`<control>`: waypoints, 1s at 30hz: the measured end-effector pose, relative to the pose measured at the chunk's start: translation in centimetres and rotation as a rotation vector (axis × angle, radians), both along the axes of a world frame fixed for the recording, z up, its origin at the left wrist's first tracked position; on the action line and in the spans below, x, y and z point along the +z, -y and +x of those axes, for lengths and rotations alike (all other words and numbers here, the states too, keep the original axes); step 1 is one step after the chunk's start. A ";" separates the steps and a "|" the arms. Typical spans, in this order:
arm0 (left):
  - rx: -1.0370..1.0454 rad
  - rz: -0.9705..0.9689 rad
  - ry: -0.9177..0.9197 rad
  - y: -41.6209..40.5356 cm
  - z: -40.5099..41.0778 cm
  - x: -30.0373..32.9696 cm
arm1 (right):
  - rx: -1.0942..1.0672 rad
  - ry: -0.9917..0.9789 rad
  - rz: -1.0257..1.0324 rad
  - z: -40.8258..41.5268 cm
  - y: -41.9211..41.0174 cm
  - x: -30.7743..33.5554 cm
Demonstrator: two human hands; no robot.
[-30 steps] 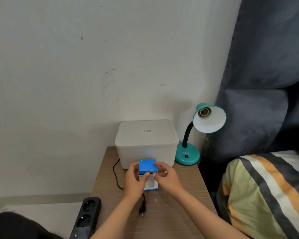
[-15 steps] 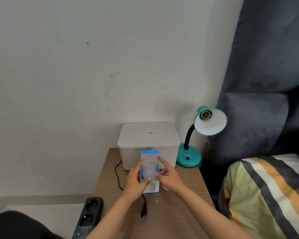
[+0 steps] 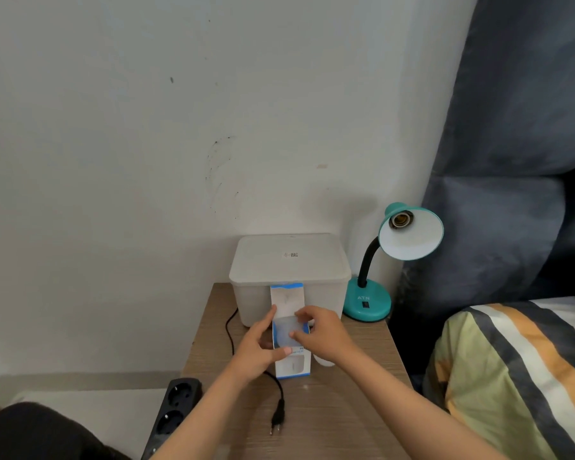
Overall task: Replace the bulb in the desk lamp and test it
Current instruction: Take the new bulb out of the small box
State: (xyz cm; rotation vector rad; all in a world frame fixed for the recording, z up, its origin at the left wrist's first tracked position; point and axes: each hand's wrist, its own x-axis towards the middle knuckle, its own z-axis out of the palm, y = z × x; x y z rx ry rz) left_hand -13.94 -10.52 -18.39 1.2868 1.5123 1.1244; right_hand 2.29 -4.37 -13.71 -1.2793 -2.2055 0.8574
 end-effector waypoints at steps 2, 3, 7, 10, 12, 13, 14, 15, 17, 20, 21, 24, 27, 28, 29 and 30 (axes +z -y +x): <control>-0.011 -0.001 0.031 0.0 0.1 0.1 | 0.033 0.117 0.020 -0.5 -0.2 0.3; -0.016 -0.003 0.037 0.0 0.1 0.2 | 0.047 0.164 0.026 -0.8 -0.4 0.5; -0.026 -0.006 0.041 0.0 -0.1 0.2 | 0.080 0.275 0.029 -1.5 -0.9 1.3; -0.031 -0.015 0.042 0.1 0.0 0.3 | 0.058 0.227 0.022 -1.5 -0.6 1.3; -0.035 -0.017 0.043 0.1 0.1 0.3 | 0.033 0.161 0.024 -1.2 -0.3 1.1; -0.036 -0.021 0.037 0.1 0.1 0.3 | 0.021 0.125 0.026 -1.0 -0.1 1.1; -0.036 -0.024 0.029 0.1 0.1 0.3 | 0.003 0.089 0.027 -0.8 0.0 1.0; -0.035 -0.027 0.022 0.1 0.0 0.4 | -0.019 0.050 0.030 -0.7 0.1 1.1; -0.033 -0.035 0.007 0.2 0.0 0.5 | -0.064 -0.031 0.032 -0.4 0.2 1.5; -0.029 -0.032 0.008 0.4 0.2 0.7 | -0.081 -0.160 0.008 -0.2 0.3 2.1; -0.025 -0.030 0.014 0.4 0.3 0.7 | -0.084 -0.205 0.001 -0.1 0.4 2.3; -0.010 -0.040 0.048 0.5 0.3 0.6 | -0.131 -0.337 0.050 0.4 0.5 2.7; 0.008 -0.049 0.075 0.6 0.5 0.7 | -0.136 -0.533 -0.017 0.9 0.4 3.4; 0.011 -0.049 0.078 0.6 0.6 0.7 | -0.142 -0.596 -0.056 1.0 0.3 3.8; 0.013 -0.050 0.081 0.7 0.7 0.8 | -0.161 -0.642 -0.090 1.2 0.2 4.0; 0.016 -0.052 0.085 0.7 0.8 0.9 | -0.181 -0.663 -0.112 1.3 0.1 4.1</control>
